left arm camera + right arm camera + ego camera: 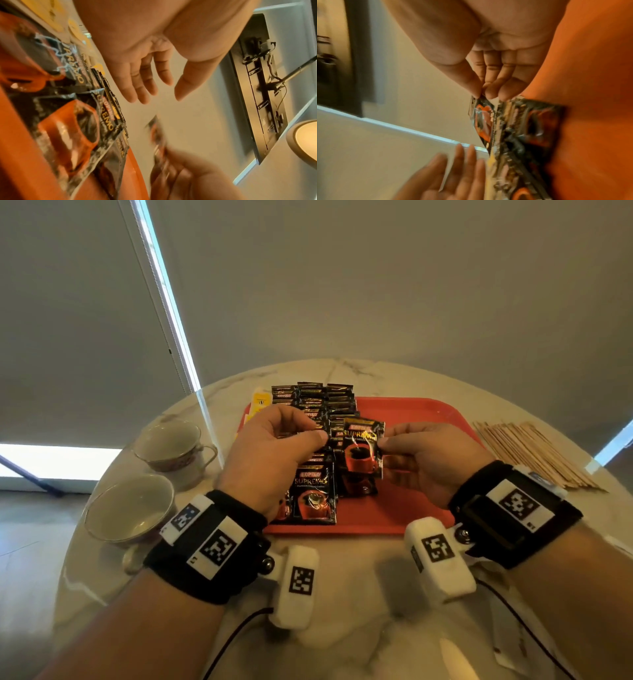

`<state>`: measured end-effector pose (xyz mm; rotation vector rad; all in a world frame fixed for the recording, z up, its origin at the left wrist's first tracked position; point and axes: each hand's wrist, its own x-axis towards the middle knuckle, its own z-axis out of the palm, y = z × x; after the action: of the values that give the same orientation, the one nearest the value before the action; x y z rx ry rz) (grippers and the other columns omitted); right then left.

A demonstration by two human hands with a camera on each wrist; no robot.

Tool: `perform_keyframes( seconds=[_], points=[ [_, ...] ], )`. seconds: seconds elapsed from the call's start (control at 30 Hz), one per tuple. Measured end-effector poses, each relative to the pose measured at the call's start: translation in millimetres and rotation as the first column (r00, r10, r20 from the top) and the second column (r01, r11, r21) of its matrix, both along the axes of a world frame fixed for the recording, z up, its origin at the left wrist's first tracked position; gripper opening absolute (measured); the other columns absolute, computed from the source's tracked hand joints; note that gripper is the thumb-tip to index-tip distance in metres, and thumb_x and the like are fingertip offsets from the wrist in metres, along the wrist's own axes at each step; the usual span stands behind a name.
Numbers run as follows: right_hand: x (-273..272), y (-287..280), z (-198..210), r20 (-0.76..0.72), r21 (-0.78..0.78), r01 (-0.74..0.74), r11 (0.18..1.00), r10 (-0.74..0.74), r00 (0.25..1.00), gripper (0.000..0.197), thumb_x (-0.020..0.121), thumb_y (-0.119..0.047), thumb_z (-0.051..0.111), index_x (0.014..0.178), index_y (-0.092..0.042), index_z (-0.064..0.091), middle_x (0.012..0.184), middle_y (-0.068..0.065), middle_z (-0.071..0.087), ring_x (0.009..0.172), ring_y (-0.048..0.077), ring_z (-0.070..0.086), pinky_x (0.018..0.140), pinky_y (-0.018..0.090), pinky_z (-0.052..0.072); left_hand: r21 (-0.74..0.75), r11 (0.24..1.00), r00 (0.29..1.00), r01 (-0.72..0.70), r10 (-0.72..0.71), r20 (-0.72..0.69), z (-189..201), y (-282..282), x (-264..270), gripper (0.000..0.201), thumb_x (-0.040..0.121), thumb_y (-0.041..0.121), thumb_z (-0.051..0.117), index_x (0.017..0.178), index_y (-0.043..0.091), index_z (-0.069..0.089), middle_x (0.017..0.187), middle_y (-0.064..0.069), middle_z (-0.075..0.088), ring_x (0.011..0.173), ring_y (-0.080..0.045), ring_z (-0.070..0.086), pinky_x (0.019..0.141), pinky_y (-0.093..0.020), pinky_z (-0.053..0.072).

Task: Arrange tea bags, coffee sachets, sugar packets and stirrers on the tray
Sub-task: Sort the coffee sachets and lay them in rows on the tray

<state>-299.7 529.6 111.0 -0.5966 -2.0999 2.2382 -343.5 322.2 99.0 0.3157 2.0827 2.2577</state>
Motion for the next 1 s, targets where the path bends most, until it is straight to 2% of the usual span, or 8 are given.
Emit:
perform_keyframes(
  seconds=[0.07, 0.17, 0.3, 0.4, 0.53, 0.73, 0.8, 1.0],
  points=[
    [3.0, 4.0, -8.5, 0.100, 0.048, -0.030, 0.998, 0.025, 0.995, 0.010, 0.091, 0.003, 0.065, 0.089, -0.007, 0.065, 0.071, 0.008, 0.063, 0.058, 0.015, 0.059, 0.055, 0.028, 0.054, 0.029, 0.999, 0.999, -0.038, 0.037, 0.032, 1.3, -1.6, -1.8, 0.019, 0.085, 0.006, 0.080, 0.087, 0.022, 0.070, 0.100, -0.008, 0.075, 0.091, -0.019, 0.070, 0.084, -0.041, 0.062],
    [2.3, 4.8, -18.5, 0.189, 0.108, -0.075, 0.991, 0.053, 0.980, 0.011, 0.089, 0.003, 0.069, 0.085, -0.007, 0.067, 0.073, 0.010, 0.064, 0.061, 0.018, 0.061, 0.057, 0.030, 0.056, 0.029, 0.998, 0.996, -0.054, 0.052, 0.070, 3.0, -0.5, -1.0, 0.018, 0.090, 0.000, 0.073, 0.089, 0.018, 0.069, 0.095, -0.002, 0.074, 0.078, -0.009, 0.072, 0.063, -0.020, 0.056],
    [-2.8, 2.1, -17.4, 0.210, 0.157, -0.077, 0.985, 0.043, 0.977, 0.007, 0.088, 0.002, 0.072, 0.087, -0.004, 0.069, 0.071, 0.010, 0.067, 0.060, 0.018, 0.064, 0.057, 0.031, 0.058, 0.071, 0.996, 0.990, -0.048, 0.038, 0.132, 6.9, 1.4, 0.9, 0.015, 0.093, -0.004, 0.069, 0.095, 0.011, 0.068, 0.091, 0.002, 0.072, 0.064, 0.002, 0.071, 0.052, -0.014, 0.053],
    [-2.8, -1.4, -16.0, 0.212, 0.195, -0.067, 0.979, 0.025, 0.977, 0.007, 0.087, -0.002, 0.076, 0.091, -0.002, 0.070, 0.072, 0.010, 0.068, 0.057, 0.016, 0.064, 0.053, 0.029, 0.057, 0.091, 0.995, 0.989, -0.038, 0.024, 0.149, 8.2, -0.3, 0.8, 0.014, 0.094, -0.004, 0.068, 0.099, 0.009, 0.068, 0.090, 0.002, 0.073, 0.064, 0.001, 0.072, 0.052, -0.014, 0.053],
    [1.2, -0.9, -20.1, 0.176, 0.198, 0.009, 0.980, -0.045, 0.983, 0.020, 0.088, -0.011, 0.078, 0.101, 0.000, 0.069, 0.089, 0.015, 0.071, 0.063, 0.019, 0.064, 0.058, 0.032, 0.058, 0.106, 0.993, 0.986, -0.048, 0.030, 0.166, 9.3, -1.1, 0.1, 0.015, 0.094, -0.006, 0.067, 0.102, 0.006, 0.068, 0.092, 0.000, 0.073, 0.064, 0.000, 0.072, 0.051, -0.015, 0.053],
    [8.7, -4.5, -21.7, 0.178, 0.172, -0.006, 0.985, -0.025, 0.984, 0.016, 0.093, -0.010, 0.071, 0.102, 0.002, 0.070, 0.094, 0.017, 0.071, 0.063, 0.019, 0.064, 0.056, 0.031, 0.057, 0.079, 0.995, 0.989, -0.053, 0.041, 0.143, 6.8, -1.2, -1.3, 0.016, 0.092, -0.004, 0.068, 0.097, 0.011, 0.070, 0.093, -0.002, 0.073, 0.066, 0.000, 0.071, 0.055, -0.016, 0.054],
    [10.0, -6.1, -19.9, 0.175, 0.164, -0.012, 0.986, -0.018, 0.984, 0.010, 0.094, -0.010, 0.069, 0.099, -0.001, 0.071, 0.093, 0.016, 0.070, 0.062, 0.019, 0.063, 0.055, 0.030, 0.056, 0.074, 0.996, 0.989, -0.054, 0.043, 0.144, 5.9, -0.9, -1.7, 0.016, 0.092, -0.004, 0.068, 0.096, 0.011, 0.070, 0.092, -0.002, 0.073, 0.067, -0.001, 0.072, 0.055, -0.016, 0.054],
    [12.3, -6.8, -19.0, 0.140, 0.132, 0.027, 0.991, -0.045, 0.989, 0.007, 0.097, -0.007, 0.062, 0.099, -0.006, 0.068, 0.091, 0.014, 0.068, 0.069, 0.021, 0.063, 0.059, 0.032, 0.055, 0.083, 0.995, 0.986, -0.063, 0.050, 0.157, 2.6, -3.6, -6.5, 0.019, 0.091, -0.004, 0.070, 0.091, 0.015, 0.071, 0.100, -0.001, 0.076, 0.088, -0.012, 0.075, 0.062, -0.019, 0.056]
  ],
)
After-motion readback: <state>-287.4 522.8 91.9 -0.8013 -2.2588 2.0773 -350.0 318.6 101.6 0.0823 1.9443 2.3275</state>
